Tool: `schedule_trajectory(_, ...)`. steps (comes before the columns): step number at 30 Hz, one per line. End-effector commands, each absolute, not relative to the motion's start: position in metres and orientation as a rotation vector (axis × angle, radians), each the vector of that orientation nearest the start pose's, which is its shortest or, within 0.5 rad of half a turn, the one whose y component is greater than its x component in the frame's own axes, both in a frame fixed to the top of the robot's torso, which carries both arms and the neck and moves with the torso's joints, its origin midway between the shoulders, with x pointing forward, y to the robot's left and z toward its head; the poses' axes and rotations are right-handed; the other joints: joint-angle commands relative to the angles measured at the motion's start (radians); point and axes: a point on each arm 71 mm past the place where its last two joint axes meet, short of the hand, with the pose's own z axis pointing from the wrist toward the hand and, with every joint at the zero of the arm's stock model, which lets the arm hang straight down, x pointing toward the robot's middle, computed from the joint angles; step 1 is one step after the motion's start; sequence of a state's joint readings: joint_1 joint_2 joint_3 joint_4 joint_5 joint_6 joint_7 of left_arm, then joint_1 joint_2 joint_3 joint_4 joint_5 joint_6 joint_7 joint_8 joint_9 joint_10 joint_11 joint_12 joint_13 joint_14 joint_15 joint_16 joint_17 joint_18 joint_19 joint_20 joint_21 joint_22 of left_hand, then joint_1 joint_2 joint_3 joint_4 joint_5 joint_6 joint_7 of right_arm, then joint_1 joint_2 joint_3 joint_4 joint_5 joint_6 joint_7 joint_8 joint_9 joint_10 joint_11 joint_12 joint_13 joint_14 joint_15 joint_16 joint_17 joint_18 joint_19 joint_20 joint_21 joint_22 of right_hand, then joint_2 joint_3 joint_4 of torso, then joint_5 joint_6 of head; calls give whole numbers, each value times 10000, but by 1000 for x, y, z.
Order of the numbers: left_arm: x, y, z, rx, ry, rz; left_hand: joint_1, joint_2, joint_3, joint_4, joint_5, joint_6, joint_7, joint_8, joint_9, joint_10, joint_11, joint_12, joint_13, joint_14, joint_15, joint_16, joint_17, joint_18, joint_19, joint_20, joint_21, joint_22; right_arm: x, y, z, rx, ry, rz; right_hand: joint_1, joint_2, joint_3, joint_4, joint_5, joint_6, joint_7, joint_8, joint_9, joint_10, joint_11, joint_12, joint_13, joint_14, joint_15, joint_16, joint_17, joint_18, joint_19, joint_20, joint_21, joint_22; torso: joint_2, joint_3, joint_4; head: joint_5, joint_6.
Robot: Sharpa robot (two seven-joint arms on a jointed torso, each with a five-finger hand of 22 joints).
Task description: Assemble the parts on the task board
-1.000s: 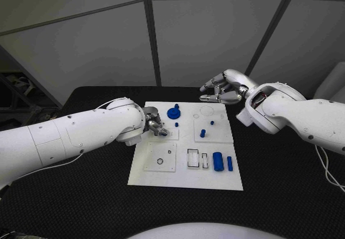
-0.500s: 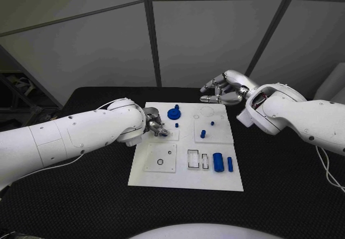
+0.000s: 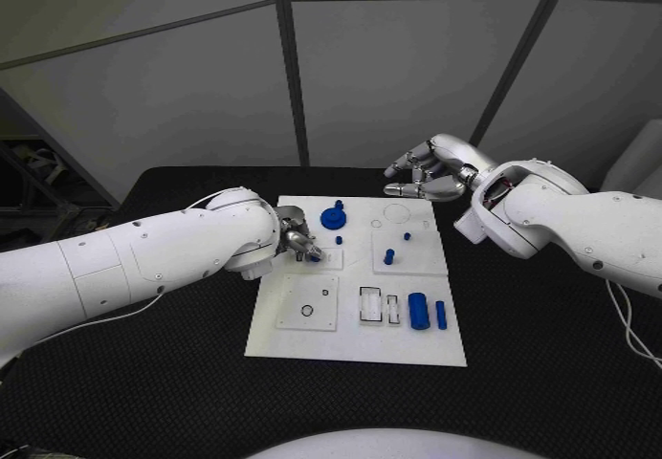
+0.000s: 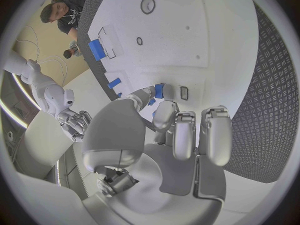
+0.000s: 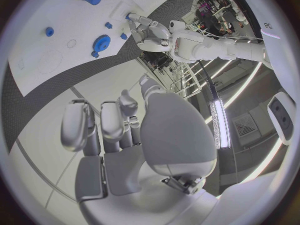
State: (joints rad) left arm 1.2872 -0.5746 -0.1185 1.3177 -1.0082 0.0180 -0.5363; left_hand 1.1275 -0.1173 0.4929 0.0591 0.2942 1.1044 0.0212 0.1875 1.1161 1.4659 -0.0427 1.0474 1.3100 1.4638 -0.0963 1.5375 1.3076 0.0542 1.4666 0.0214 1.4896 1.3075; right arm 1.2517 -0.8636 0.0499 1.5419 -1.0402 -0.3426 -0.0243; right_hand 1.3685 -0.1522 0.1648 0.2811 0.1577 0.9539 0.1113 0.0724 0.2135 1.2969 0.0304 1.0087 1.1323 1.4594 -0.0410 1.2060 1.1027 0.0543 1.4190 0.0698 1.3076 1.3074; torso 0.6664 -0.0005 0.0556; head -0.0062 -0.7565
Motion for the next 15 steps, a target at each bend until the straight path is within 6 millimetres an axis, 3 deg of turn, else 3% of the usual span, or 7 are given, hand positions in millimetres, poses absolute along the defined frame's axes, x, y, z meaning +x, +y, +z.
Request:
schedule_trajectory(1, 516, 144, -222, -2204, 22794, -3997, -130, 13, -66, 102, -105, 62, -51, -41, -13, 26, -53, -23, 607, 974, -73, -26, 2295, -167, 129, -102, -25, 1189, 501, -207, -123, 2106, 15869, 9252, -64, 22, -2, 66, 43, 74, 28, -50, 14, 23, -2, 28, -9, 69, -35, -28, 2, 139, 55, -36, -35, 127, 0, -3, 0, -13, -11)
schedule_trajectory(10, 518, 143, -222, -2287, 22746, -3950, -456, 85, -363, 681, -185, 144, -55, -48, 2, 50, -56, 72, 663, 980, -85, -9, 2310, -176, 157, -116, -13, 1230, 501, -207, -123, 2114, 15879, 9240, -90, 50, 6, 72, 46, 75, 28, -52, 17, 19, -2, 20, -21, 70, -36, -45, -3, 142, 53, -37, -55, 112, 2, -3, 2, -29, 18)
schedule_trajectory(15, 518, 143, -222, -2306, 22744, -3920, -447, 101, -378, 723, -183, 161, -67, -42, 9, 61, -60, 116, 681, 985, -91, 12, 2329, -176, 159, -120, -14, 1232, 501, -207, -123, 2114, 15883, 9236, -90, 50, 6, 72, 46, 75, 28, -52, 17, 19, -2, 20, -21, 70, -36, -45, -3, 142, 53, -37, -55, 112, -1, -3, 0, -32, 15)
